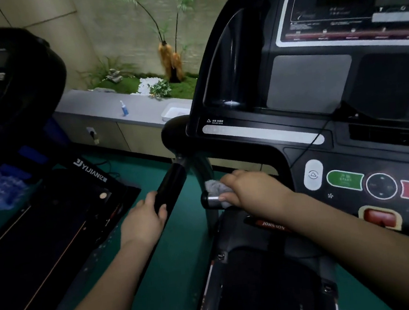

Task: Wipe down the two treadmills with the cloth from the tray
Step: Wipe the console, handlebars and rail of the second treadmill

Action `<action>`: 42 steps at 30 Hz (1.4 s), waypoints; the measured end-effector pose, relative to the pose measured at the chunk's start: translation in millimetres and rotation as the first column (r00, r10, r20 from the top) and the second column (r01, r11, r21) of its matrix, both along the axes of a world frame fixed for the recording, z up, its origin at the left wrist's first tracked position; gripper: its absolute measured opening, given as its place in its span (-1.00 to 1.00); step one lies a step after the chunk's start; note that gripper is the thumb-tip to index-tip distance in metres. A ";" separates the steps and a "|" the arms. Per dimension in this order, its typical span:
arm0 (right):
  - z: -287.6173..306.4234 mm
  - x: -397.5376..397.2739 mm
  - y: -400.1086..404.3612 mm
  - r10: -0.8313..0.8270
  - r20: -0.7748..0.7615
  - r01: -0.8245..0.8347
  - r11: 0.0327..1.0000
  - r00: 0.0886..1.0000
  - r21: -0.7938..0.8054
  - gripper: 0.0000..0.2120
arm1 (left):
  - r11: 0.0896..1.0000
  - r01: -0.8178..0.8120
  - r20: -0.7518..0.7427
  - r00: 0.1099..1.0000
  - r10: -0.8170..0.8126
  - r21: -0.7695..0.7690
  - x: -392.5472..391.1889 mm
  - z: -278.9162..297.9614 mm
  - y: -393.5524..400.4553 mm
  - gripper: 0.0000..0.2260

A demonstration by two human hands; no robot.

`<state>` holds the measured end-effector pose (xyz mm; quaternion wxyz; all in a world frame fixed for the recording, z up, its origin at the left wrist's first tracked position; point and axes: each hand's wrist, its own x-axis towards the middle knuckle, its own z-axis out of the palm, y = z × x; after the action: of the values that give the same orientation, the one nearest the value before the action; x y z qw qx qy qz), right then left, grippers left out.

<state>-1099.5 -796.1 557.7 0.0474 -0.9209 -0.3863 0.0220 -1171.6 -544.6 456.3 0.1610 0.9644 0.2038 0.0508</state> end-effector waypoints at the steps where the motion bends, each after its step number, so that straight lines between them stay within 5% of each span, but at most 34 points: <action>1: -0.6 1.9 5.0 0.017 -0.033 -0.017 1.000 0.999 0.001 -0.59 | 1.000 -0.006 0.001 1.000 0.006 0.003 -0.3 -1.6 0.7 -0.65; 7: 14.2 21.1 -5.0 0.066 -0.278 -0.058 0.998 0.958 0.036 -0.62 | 1.000 -0.015 0.006 1.000 0.015 0.020 0.9 -3.3 0.3 -0.64; 10: 40.1 32.5 -10.1 0.131 -0.319 -0.030 0.953 0.939 0.302 -0.78 | 1.000 -0.016 0.005 1.000 0.016 0.025 0.4 -4.0 -0.9 -0.64; 13: 77.9 46.3 -3.8 0.153 -0.218 -0.009 0.837 0.964 0.548 -0.76 | 0.999 -0.018 0.025 1.000 0.017 0.035 0.7 -5.8 -0.9 -0.65; 17: 126.1 99.8 4.1 -0.037 -0.056 0.064 0.765 0.998 0.640 -0.68 | 0.999 -0.009 0.027 1.000 0.008 0.045 1.9 -9.2 1.6 -0.65; 20: 150.0 148.5 -4.7 -0.143 0.249 -0.012 0.847 0.958 0.531 -0.65 | 1.000 -0.012 0.025 1.000 0.011 0.028 2.6 -8.9 1.9 -0.65; 23: 158.8 181.4 -19.1 -0.079 0.522 -0.046 0.974 0.849 0.223 -0.67 | 1.000 -0.020 0.019 1.000 0.020 0.014 3.1 -6.8 0.4 -0.66; 28: 134.7 168.0 -18.9 0.081 0.549 -0.069 0.997 0.832 -0.044 -0.54 | 1.000 -0.019 0.023 1.000 0.018 0.024 1.8 -3.6 0.1 -0.65; 31: 143.1 174.9 -22.8 0.102 0.606 -0.110 0.994 0.789 -0.025 -0.58 | 1.000 -0.013 0.016 1.000 0.013 0.001 1.3 -4.0 0.0 -0.65; 37: 155.4 193.8 -27.0 -0.111 0.720 -0.014 0.986 0.685 0.165 -0.69 | 0.997 -0.063 -0.057 0.997 0.060 -0.047 6.5 10.5 1.9 -0.62; 42: 141.6 180.9 -29.2 -0.120 0.690 -0.029 0.979 0.714 0.200 -0.61 | 0.980 0.016 0.410 0.909 0.069 -0.199 53.8 86.3 -32.0 -0.63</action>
<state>-918.6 -825.3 699.3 -0.0107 -0.8608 -0.3529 -0.3667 -1117.8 -576.6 542.7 0.2948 0.9078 0.1820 0.2362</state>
